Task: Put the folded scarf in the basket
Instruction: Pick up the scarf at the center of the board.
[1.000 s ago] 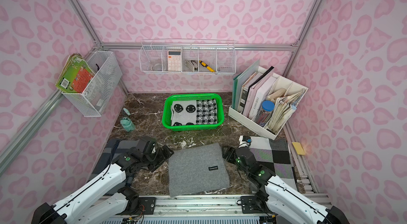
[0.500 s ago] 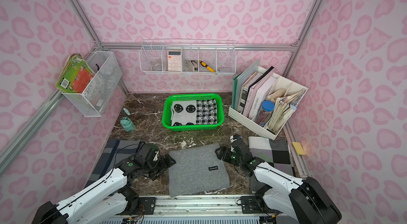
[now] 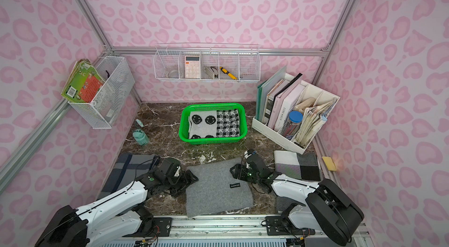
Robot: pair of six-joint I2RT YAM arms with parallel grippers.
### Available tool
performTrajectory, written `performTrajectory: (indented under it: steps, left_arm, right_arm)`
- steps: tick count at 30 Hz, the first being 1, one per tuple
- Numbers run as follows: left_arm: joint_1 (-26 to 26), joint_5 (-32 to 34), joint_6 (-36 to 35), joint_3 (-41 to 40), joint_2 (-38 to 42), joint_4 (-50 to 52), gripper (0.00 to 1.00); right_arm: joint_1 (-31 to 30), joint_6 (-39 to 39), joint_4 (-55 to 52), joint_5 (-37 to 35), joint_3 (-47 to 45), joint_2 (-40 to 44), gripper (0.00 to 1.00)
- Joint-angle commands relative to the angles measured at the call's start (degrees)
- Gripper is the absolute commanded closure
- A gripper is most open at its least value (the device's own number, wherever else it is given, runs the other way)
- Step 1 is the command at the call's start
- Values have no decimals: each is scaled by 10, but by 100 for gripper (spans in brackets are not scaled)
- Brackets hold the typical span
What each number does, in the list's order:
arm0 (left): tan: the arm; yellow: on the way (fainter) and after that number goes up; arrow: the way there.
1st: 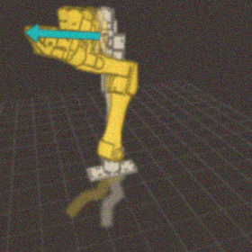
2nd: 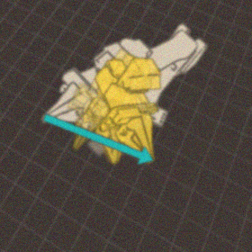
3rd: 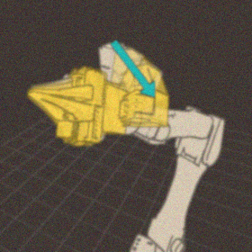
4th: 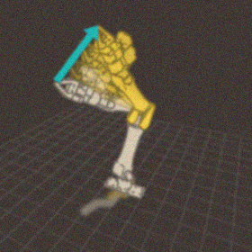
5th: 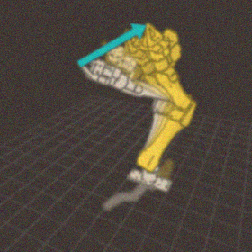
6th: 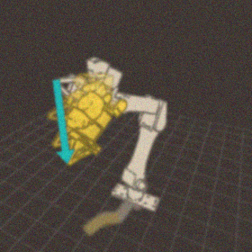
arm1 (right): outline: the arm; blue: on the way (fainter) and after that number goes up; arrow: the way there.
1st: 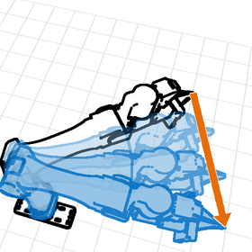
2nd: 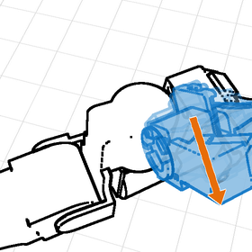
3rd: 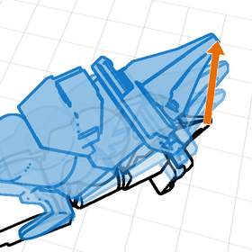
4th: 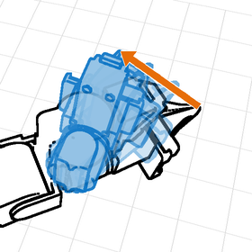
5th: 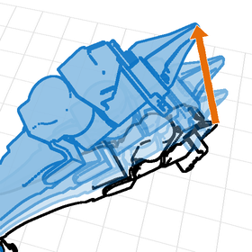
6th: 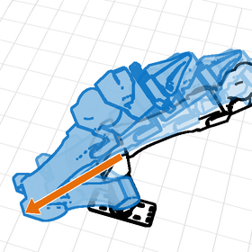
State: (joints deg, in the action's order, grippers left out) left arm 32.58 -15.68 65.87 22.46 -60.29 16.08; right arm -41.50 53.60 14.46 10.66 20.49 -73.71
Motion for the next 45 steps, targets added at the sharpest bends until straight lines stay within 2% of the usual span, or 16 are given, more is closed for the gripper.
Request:
performTrajectory:
  steps: [1, 5, 8, 10, 12, 14, 15, 16, 17, 25, 31, 34, 39, 45]
  left_arm:
    - [0, 6, 0, -7, -13, -3, 22]
    - [1, -6, -4, -11, -25, -24, 26]
    - [0, -4, -11, -8, -32, -27, 37]
    - [1, -5, -13, -4, -32, -30, 48]
    - [1, -8, -23, 3, -28, -31, 67]
    - [1, -7, -33, 12, -19, -22, 81]
    - [1, -5, -41, 17, -12, -13, 90]
    - [2, -3, -48, 23, -6, -3, 97]
    - [1, -1, -55, 29, 5, 7, 100]
    - [1, 29, -138, 101, 94, 104, 100]
    - [0, 66, -194, 176, 80, 132, 100]
    - [-4, 83, -217, 218, 50, 140, 100]
    - [-29, 88, -252, 290, -9, 139, 100]
    - [-89, 40, -287, 369, -79, 122, 100]
  right_arm:
    - [-7, 14, -24, -10, -7, -12, 21]
    - [-19, 14, -23, -11, 3, -31, 27]
    - [-26, 17, -19, -13, 6, -35, 37]
    - [-30, 18, -17, -14, 6, -33, 51]
    - [-33, 18, -20, -20, 7, -24, 71]
    - [-38, 17, -21, -29, 5, -8, 90]
    - [-42, 16, -21, -35, 4, 5, 97]
    - [-45, 15, -20, -41, 2, 18, 100]
    - [-50, 13, -16, -48, -1, 35, 100]
    - [-63, 2, -32, -112, -12, 182, 100]
    - [-62, -29, -75, -172, 42, 226, 100]
    - [-47, -46, -81, -183, 68, 227, 100]
    - [0, -80, -91, -157, 126, 191, 100]
    - [47, -129, -113, -136, 216, 116, 100]
